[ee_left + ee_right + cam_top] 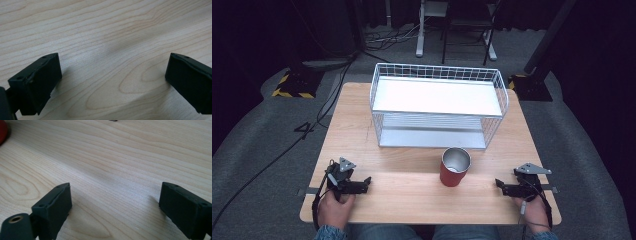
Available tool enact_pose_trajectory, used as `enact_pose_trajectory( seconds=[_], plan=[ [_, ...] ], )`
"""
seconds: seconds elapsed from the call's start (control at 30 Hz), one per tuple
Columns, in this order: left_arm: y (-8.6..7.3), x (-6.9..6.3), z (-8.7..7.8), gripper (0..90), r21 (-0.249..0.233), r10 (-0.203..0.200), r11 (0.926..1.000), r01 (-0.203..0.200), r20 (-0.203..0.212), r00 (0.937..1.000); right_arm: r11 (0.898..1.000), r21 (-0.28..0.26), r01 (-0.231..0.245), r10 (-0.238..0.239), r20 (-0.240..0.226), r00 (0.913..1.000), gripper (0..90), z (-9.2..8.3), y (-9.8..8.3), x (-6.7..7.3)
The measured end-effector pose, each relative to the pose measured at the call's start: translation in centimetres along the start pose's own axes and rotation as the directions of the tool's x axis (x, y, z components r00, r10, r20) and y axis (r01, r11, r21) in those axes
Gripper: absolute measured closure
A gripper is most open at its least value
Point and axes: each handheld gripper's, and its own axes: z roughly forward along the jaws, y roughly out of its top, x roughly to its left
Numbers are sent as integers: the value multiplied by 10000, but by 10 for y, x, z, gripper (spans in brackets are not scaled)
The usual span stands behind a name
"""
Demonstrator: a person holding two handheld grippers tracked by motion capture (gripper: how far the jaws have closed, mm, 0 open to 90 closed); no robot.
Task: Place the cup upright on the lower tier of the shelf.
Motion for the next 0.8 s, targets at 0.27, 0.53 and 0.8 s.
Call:
enact_pose_trajectory(
  seconds=[0.27, 0.53, 0.8],
  plan=[
    [0, 0, 0, 9, -6, 3, 10000, -3, -5, 10000, 10000, -22, -32, 32, 52, 10000, 113, 0, 0, 0],
    [0, 0, 0, 9, -9, -4, 10000, 4, 5, 10000, 10000, -23, -37, 38, 53, 10000, 114, 0, 0, 0],
    [0, 0, 0, 9, -8, -1, 10000, 1, 4, 10000, 9999, -92, -95, 96, 66, 9999, 145, -2, -1, 0]
  ],
)
